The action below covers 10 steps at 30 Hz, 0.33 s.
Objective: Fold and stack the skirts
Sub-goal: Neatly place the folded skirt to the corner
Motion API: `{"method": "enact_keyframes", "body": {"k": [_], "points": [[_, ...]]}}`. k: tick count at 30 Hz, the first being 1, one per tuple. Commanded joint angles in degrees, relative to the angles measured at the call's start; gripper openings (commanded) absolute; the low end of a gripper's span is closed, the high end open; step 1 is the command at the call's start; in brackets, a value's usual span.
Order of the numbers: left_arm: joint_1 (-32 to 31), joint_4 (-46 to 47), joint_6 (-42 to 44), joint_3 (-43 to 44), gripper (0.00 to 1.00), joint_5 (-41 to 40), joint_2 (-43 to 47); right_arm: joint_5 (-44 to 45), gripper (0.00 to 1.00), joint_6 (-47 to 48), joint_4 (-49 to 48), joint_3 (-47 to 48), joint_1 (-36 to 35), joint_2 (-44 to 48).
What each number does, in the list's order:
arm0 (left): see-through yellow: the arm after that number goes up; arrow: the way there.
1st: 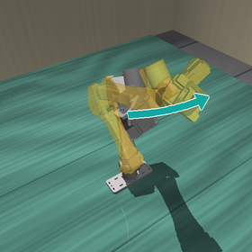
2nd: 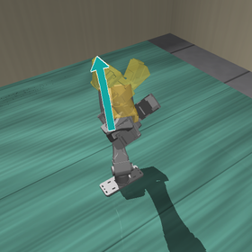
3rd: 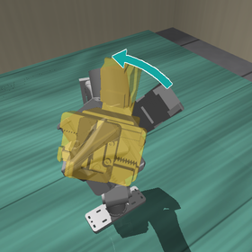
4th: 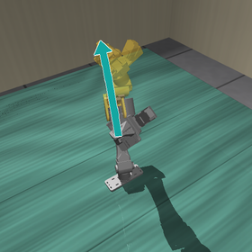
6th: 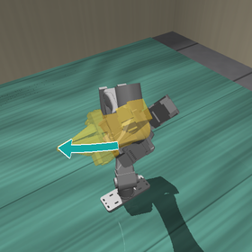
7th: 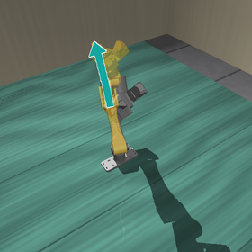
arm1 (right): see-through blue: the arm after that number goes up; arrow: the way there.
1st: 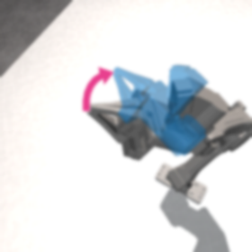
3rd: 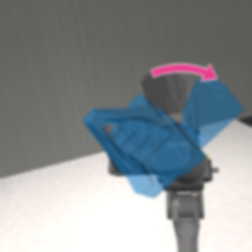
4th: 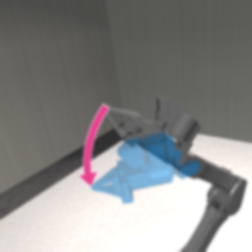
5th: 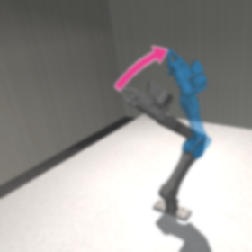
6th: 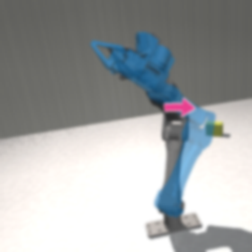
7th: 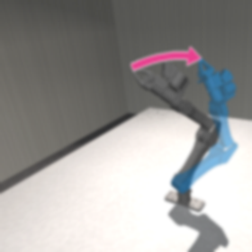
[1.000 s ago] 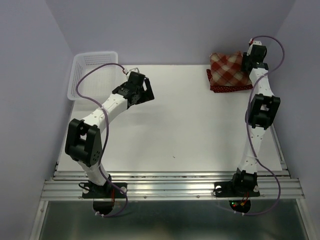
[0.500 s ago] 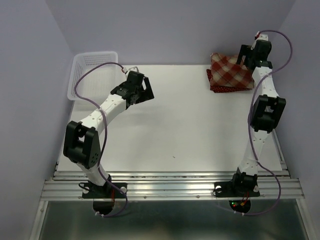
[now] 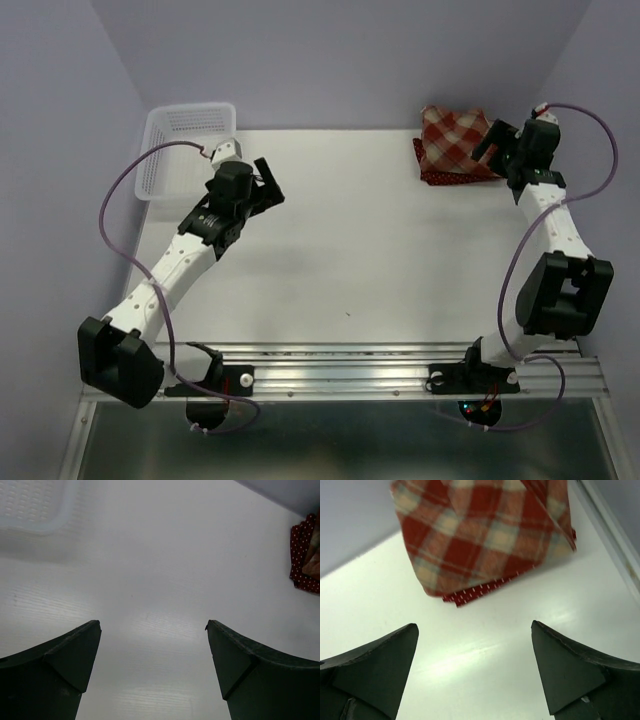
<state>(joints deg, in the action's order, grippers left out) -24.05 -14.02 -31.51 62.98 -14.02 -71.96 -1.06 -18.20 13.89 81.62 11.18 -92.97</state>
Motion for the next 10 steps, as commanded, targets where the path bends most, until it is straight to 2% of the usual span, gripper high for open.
{"method": "enact_keyframes", "body": {"k": [1,4,10], "points": [[1.7,5.3,-0.6,-4.9,0.99,-5.1,6.6,5.4,1.0,-6.8,-7.6,-14.5,0.1,10.7],[3.0,7.1,0.0,-7.3,0.99,-5.8,9.6,7.4,1.0,-10.2,-9.9,-21.1,0.1,14.5],[4.6,7.7,1.4,-7.5,0.99,-5.3,10.4,7.3,1.0,-10.7,-8.8,-23.5,0.1,17.5]]}}
